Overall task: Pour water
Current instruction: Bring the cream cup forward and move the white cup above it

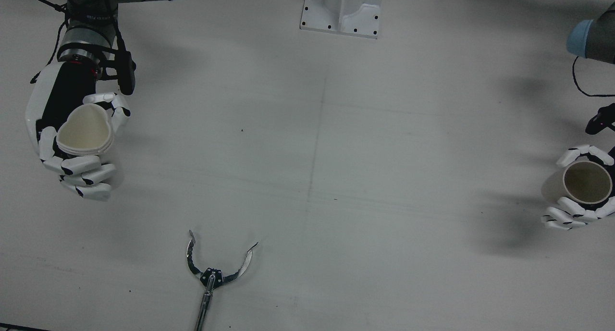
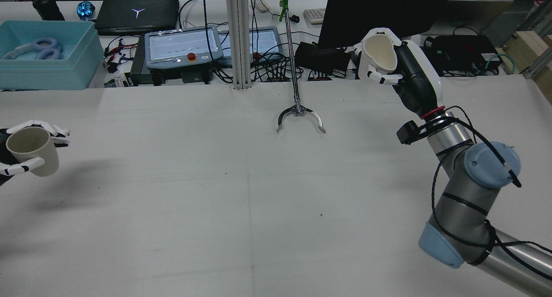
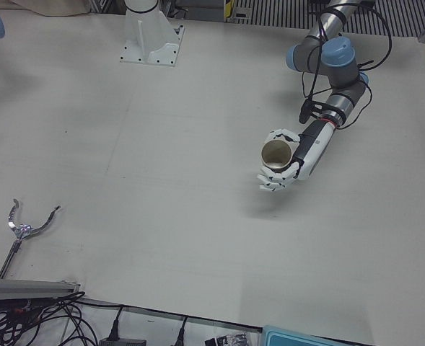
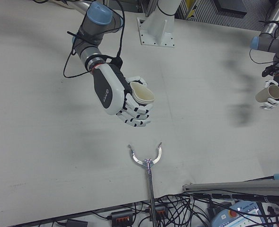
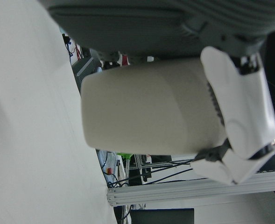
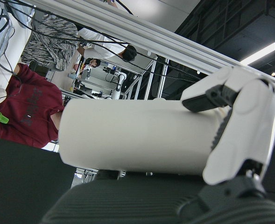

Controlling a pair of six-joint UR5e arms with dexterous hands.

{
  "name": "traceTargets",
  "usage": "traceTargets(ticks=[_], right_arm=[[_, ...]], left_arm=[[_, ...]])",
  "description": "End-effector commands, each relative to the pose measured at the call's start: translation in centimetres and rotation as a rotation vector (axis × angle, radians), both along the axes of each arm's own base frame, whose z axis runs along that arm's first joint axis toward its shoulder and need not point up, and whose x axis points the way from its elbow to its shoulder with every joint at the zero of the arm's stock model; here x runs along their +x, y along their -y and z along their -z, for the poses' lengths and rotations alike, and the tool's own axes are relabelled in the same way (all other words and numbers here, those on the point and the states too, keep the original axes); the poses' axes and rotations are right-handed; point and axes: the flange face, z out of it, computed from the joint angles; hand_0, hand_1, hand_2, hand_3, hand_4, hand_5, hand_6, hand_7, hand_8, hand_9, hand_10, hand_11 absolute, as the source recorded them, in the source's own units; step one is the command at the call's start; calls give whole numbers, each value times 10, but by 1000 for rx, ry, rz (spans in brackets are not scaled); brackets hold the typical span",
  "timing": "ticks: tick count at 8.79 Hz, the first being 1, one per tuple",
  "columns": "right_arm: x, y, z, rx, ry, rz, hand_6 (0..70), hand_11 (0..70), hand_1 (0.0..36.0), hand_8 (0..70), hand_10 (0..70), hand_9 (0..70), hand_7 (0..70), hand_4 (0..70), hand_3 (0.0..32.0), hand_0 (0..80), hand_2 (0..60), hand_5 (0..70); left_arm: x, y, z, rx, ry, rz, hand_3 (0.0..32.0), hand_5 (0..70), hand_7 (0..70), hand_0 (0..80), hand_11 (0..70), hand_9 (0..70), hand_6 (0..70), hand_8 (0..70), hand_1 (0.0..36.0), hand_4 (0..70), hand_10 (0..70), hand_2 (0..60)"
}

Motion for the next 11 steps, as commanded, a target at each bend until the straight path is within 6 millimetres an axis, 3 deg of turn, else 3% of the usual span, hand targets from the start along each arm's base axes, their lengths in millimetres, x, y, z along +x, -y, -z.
traceTargets(ticks=[1,3,5,6,7,9,11], right_arm=[[43,13,6,-13,-73,-20,320,286,281,222,185,331,451,111,0,471,600,585],[48,13,15,1,-65,-25,322,273,289,212,175,316,454,115,0,477,600,594],[37,11,17,5,-66,-10,327,280,289,217,180,323,461,115,0,478,600,601],[29,10,26,17,-72,-9,328,284,290,218,183,324,461,115,0,480,600,602],[20,10,35,30,-75,-7,328,283,292,217,181,323,461,116,0,481,600,603],[-5,11,65,69,-112,-17,337,282,300,220,181,326,472,127,0,485,600,621],[-45,-4,85,88,-111,8,332,280,298,215,180,320,467,123,0,487,600,613]], left_arm=[[110,-8,71,79,9,-132,0,493,363,468,270,263,252,172,222,245,178,553],[166,-3,126,94,-17,-164,0,486,359,466,269,262,249,171,219,243,178,547],[225,-17,180,90,-58,-193,0,489,359,467,268,261,249,170,220,241,177,546],[265,-29,223,88,-71,-232,0,484,353,464,269,262,248,171,215,241,177,546],[285,-31,264,92,-79,-249,0,468,346,461,269,262,244,171,208,238,178,540],[306,-21,295,101,-97,-250,0,479,347,459,272,266,251,175,204,242,181,539],[311,-18,301,101,-100,-251,0,488,351,459,274,269,257,178,203,247,181,535]])
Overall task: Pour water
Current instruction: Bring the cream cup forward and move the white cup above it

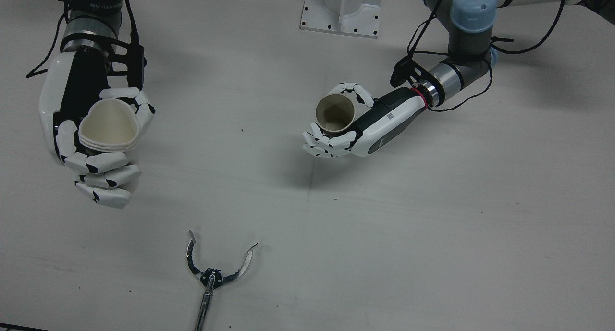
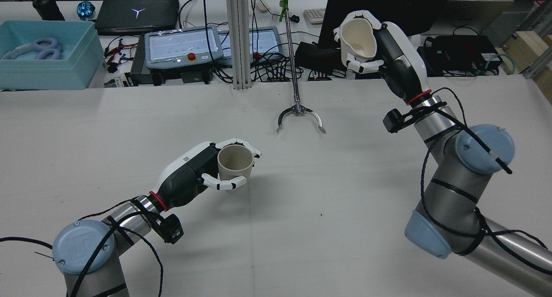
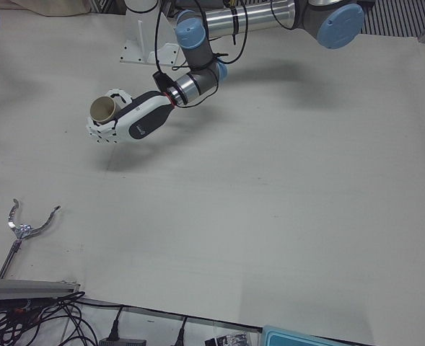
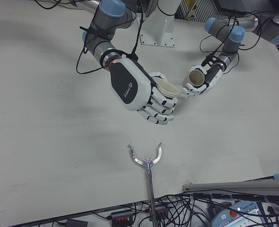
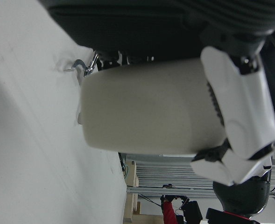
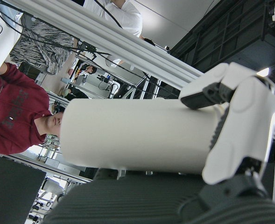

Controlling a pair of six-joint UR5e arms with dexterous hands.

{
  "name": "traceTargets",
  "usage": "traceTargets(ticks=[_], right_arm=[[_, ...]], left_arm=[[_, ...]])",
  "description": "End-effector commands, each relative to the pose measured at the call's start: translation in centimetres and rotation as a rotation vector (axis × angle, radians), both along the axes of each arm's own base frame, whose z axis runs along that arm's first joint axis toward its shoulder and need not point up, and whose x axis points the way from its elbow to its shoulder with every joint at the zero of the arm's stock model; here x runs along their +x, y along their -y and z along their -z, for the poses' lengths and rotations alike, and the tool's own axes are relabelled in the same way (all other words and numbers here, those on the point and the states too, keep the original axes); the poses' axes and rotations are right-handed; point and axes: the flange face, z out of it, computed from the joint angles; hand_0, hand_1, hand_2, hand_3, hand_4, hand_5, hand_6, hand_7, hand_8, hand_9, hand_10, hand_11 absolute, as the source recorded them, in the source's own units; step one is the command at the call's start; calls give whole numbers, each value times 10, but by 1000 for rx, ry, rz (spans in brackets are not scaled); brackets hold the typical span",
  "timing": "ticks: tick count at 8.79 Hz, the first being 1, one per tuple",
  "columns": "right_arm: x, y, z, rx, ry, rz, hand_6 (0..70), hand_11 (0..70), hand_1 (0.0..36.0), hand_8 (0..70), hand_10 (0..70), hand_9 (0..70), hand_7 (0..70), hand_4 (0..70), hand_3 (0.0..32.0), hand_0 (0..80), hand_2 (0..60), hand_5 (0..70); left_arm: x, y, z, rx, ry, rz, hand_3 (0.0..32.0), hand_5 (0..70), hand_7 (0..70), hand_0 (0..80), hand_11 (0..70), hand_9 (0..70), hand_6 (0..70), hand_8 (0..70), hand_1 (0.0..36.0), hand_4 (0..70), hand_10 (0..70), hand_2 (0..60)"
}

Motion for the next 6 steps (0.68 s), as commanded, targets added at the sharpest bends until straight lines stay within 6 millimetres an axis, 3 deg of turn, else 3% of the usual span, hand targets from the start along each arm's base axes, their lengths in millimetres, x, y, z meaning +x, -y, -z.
traceTargets(ticks=[1,2,3,6], right_arm=[[-62,-29,26,24,0,59,328,276,302,211,176,315,463,118,0,490,600,612],[-82,-48,38,40,-6,71,328,277,302,213,177,317,464,116,0,491,600,609],[-89,-57,52,64,-33,60,328,281,302,214,179,318,461,118,0,488,600,612],[-55,-88,102,140,-145,-31,322,270,320,194,171,290,461,122,0,498,600,646]], left_arm=[[9,4,13,-2,-8,-2,0,488,349,460,274,270,256,179,203,247,182,535],[9,4,13,-1,-5,-3,0,490,349,459,273,270,257,180,203,248,182,533],[9,4,16,1,-9,-1,0,495,352,459,273,271,260,180,203,250,181,538],[7,7,16,-2,-5,3,0,498,349,460,269,269,258,179,202,248,179,532]])
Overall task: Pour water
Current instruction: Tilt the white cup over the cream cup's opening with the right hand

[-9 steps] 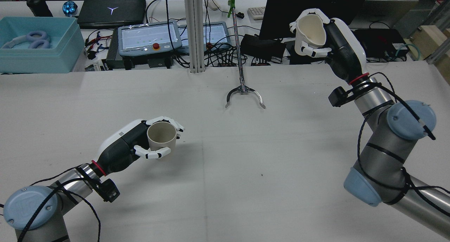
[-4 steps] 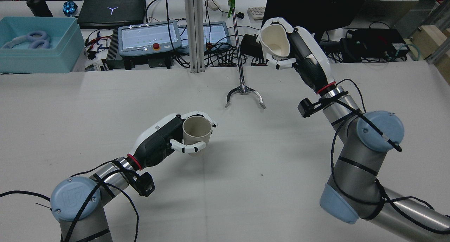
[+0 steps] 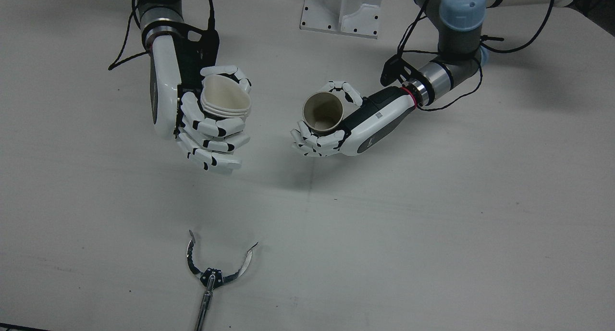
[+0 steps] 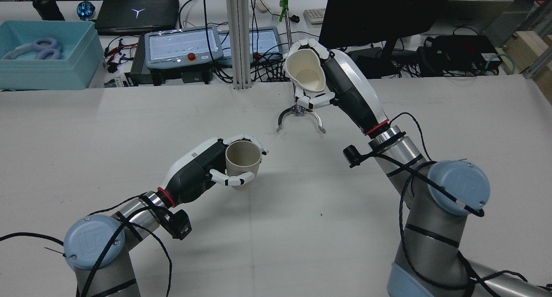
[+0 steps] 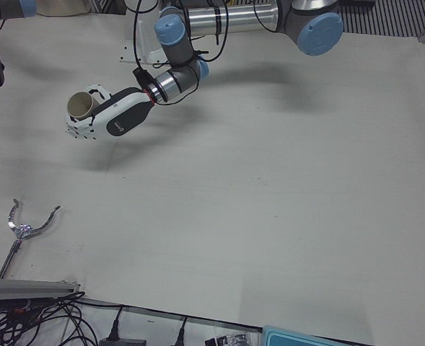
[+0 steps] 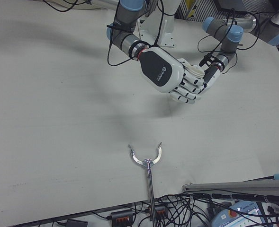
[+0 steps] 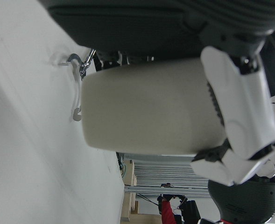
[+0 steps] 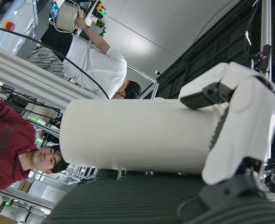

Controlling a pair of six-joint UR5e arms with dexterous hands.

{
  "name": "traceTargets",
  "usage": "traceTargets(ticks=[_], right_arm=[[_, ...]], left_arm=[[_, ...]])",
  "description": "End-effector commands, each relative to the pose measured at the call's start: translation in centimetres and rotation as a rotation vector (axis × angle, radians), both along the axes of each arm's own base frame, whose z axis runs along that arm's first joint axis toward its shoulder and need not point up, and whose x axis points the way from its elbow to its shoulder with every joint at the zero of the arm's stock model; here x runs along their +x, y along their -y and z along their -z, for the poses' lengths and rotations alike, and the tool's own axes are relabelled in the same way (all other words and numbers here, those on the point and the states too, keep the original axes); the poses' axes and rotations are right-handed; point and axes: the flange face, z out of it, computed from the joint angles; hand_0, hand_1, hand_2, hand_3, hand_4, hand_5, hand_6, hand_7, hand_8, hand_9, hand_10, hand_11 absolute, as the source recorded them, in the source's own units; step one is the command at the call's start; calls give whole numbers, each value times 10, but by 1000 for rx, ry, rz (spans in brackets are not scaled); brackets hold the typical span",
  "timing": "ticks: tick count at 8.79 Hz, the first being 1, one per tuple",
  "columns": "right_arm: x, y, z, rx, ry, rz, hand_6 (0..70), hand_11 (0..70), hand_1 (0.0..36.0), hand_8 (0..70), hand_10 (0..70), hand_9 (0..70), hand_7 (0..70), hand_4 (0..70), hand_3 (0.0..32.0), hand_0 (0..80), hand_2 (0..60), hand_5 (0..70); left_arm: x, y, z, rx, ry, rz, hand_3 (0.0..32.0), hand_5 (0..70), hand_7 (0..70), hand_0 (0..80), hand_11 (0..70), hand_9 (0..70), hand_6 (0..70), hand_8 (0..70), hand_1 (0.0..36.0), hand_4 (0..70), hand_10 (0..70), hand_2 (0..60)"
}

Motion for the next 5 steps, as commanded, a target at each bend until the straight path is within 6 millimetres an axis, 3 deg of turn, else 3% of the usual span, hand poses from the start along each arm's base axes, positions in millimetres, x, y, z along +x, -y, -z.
traceTargets(ticks=[1,3,5], right_arm=[[27,-31,39,50,-137,-87,312,271,317,187,172,283,451,113,0,496,600,644],[11,-39,40,100,-257,-78,314,263,325,181,166,275,457,122,0,503,600,663],[7,-44,43,116,-324,-109,304,257,331,172,161,262,446,116,0,507,600,667]], left_arm=[[-1,2,1,-3,0,2,0,499,350,460,268,268,257,177,203,248,178,534],[-1,2,1,-3,0,2,0,502,349,460,269,268,258,178,203,249,179,535],[-5,4,2,-2,-2,6,0,506,349,461,268,266,258,176,203,249,178,532]])
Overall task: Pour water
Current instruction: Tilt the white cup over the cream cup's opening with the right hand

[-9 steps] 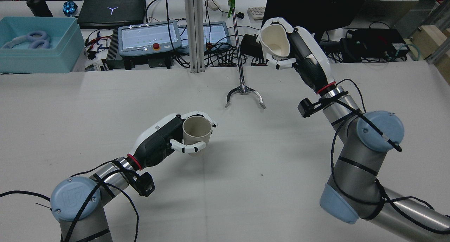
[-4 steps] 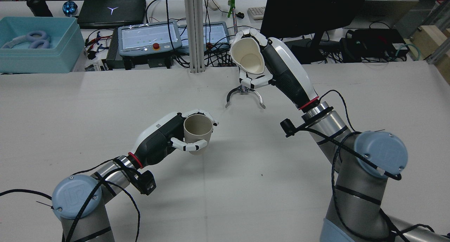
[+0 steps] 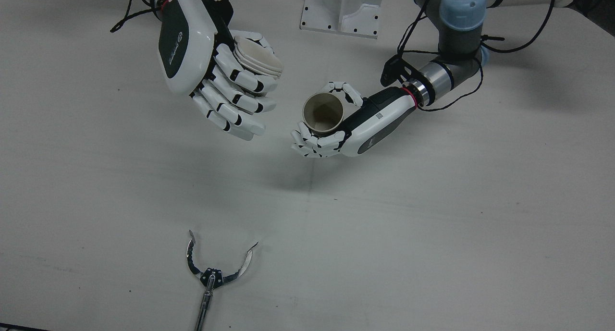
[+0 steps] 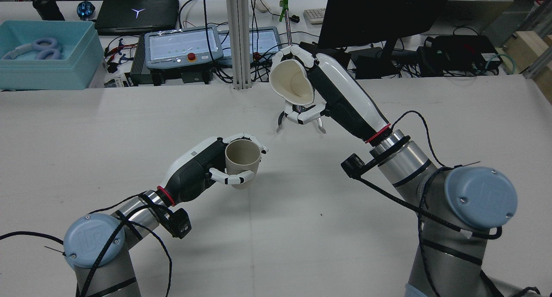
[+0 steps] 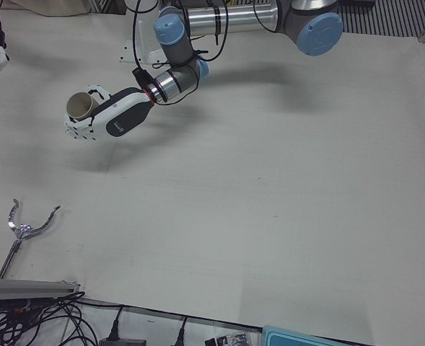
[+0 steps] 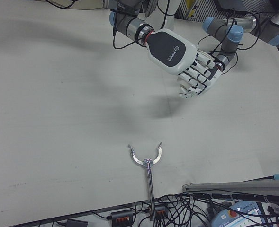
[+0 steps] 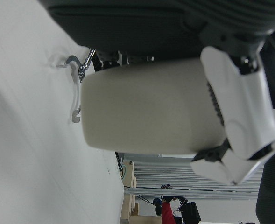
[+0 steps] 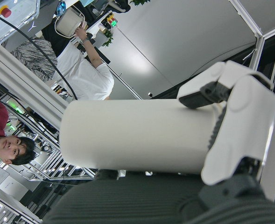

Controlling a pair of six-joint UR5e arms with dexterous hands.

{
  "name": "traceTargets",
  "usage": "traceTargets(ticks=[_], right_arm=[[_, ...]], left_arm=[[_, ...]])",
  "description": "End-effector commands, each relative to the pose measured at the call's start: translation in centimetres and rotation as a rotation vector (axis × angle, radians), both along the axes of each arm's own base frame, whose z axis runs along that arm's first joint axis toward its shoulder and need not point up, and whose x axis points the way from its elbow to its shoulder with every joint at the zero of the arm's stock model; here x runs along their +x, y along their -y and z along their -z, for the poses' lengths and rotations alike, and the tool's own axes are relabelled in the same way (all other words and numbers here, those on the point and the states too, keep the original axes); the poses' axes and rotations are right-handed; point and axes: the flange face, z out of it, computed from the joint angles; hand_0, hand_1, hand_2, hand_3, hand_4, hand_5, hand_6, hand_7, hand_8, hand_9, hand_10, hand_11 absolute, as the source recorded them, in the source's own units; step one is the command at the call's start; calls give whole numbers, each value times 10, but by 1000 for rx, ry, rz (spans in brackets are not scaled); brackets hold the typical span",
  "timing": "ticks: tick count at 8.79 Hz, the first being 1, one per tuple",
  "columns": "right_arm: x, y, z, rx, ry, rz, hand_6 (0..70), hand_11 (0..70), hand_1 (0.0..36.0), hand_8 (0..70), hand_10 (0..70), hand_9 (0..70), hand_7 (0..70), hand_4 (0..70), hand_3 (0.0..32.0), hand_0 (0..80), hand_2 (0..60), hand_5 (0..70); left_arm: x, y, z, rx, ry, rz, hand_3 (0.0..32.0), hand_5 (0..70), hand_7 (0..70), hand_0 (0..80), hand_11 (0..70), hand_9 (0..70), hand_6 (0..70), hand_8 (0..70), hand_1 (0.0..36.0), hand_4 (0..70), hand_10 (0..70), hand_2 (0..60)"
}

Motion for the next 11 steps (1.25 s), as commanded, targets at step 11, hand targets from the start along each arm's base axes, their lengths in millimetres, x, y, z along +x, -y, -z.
traceTargets(ticks=[11], right_arm=[[69,3,23,69,-408,-137,247,180,330,130,108,201,351,133,0,502,600,627]], left_arm=[[-16,12,13,5,-14,21,0,510,345,462,259,261,253,172,206,248,171,532]])
